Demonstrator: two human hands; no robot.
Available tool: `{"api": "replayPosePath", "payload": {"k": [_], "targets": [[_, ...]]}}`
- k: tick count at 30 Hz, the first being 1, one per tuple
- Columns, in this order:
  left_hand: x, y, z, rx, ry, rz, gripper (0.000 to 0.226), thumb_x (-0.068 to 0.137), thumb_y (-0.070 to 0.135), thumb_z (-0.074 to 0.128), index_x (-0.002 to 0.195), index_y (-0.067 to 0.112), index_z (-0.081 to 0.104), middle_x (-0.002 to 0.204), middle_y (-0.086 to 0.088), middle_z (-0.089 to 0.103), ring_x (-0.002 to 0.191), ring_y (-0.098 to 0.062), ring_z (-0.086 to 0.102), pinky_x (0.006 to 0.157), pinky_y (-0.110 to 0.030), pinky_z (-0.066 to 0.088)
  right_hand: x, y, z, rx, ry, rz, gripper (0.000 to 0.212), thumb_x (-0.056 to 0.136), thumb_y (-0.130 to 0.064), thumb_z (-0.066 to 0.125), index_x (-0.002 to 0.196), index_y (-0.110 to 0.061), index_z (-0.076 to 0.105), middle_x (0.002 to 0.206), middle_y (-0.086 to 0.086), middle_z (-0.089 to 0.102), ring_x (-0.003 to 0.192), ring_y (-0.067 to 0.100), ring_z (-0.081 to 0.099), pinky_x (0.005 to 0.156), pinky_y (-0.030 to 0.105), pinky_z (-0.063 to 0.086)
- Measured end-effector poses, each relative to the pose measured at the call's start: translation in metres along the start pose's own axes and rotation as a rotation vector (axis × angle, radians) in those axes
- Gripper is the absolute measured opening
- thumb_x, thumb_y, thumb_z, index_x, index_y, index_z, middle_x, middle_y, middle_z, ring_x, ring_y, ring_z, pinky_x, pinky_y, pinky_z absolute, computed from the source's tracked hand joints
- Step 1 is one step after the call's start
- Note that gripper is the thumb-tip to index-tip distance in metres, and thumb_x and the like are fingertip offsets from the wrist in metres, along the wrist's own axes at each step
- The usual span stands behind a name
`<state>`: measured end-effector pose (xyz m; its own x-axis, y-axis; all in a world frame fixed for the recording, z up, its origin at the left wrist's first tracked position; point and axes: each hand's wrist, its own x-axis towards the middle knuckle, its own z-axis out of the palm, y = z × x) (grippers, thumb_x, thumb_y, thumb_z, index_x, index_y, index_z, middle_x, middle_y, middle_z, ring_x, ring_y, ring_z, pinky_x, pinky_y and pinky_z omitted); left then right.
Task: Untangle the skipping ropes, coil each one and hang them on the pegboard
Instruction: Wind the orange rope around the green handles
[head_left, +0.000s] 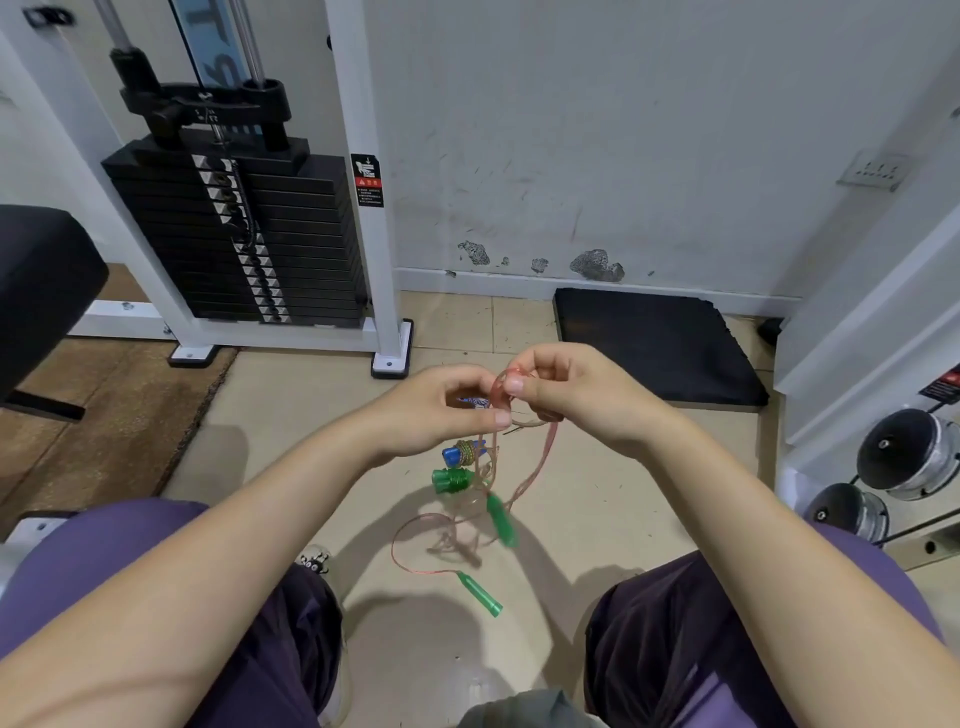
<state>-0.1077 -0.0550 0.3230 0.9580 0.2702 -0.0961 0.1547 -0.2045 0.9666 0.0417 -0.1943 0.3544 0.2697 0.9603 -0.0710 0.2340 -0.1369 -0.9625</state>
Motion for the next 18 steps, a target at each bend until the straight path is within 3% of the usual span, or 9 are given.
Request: {"api": "replayPosePath", "payload": {"k": [3,5,7,9,13,16,18], "targets": [[0.003,-0.003,-0.004,0.155,0.061,0.02,0.018,0.088,0.028,0.074,0.079,0.012,0.069,0.1,0.001,0.071,0.098,-0.012,0.064,0.096,-0.029,0.045,-0.001,-0.004,-0.004,0.062,0.12,-0.038,0.013,0.095,-0.008,0.058,0.083,-0.012,0.061,0.06,-0.003,0.05,0.054,0.011,0.034,0.052,0.021,0.029],[0.004,-0.008,-0.012,0.423,0.077,0.019,0.021,0.087,0.027,0.075,0.071,0.016,0.065,0.104,-0.002,0.066,0.1,-0.017,0.061,0.09,-0.026,0.044,-0.002,-0.007,-0.013,0.208,0.235,-0.066,0.017,0.098,-0.006,0.052,0.082,-0.011,0.057,0.058,-0.003,0.04,0.051,0.01,0.031,0.05,0.02,0.028],[0.003,-0.015,-0.019,0.732,0.039,-0.096,0.018,0.086,0.03,0.073,0.077,0.017,0.066,0.101,-0.005,0.065,0.096,-0.023,0.06,0.084,-0.031,0.046,-0.003,-0.009,-0.025,0.339,0.31,-0.086,0.019,0.099,-0.006,0.047,0.082,-0.01,0.052,0.059,-0.002,0.033,0.051,0.01,0.027,0.052,0.022,0.024],[0.003,-0.021,-0.024,0.846,0.045,-0.224,0.016,0.086,0.035,0.071,0.085,0.018,0.069,0.092,-0.006,0.068,0.085,-0.025,0.061,0.075,-0.033,0.049,-0.005,-0.009,-0.031,0.335,0.335,-0.083,0.021,0.1,-0.006,0.045,0.08,-0.011,0.05,0.061,0.0,0.028,0.053,0.012,0.023,0.053,0.025,0.019],[0.0,-0.014,-0.031,0.679,0.154,-0.233,0.016,0.082,0.041,0.078,0.093,0.029,0.076,0.087,0.006,0.07,0.081,-0.011,0.062,0.069,-0.024,0.046,-0.007,-0.007,-0.031,0.215,0.353,-0.068,0.013,0.098,-0.012,0.054,0.086,-0.009,0.058,0.055,-0.004,0.032,0.05,0.011,0.024,0.048,0.021,0.022],[-0.001,-0.006,-0.03,0.397,0.163,-0.142,0.011,0.083,0.027,0.08,0.089,0.018,0.079,0.084,-0.003,0.075,0.078,-0.016,0.066,0.078,-0.028,0.053,-0.007,-0.009,-0.029,0.072,0.362,-0.041,0.009,0.089,-0.019,0.068,0.084,-0.012,0.069,0.049,-0.008,0.04,0.047,0.011,0.027,0.045,0.02,0.023],[-0.002,-0.003,-0.026,0.334,0.151,-0.101,0.003,0.083,0.016,0.079,0.083,0.013,0.078,0.078,-0.011,0.073,0.068,-0.014,0.06,0.073,-0.027,0.052,-0.007,-0.007,-0.026,0.04,0.344,-0.012,0.011,0.09,-0.02,0.068,0.082,-0.011,0.068,0.048,-0.008,0.041,0.046,0.01,0.028,0.044,0.021,0.022]]}}
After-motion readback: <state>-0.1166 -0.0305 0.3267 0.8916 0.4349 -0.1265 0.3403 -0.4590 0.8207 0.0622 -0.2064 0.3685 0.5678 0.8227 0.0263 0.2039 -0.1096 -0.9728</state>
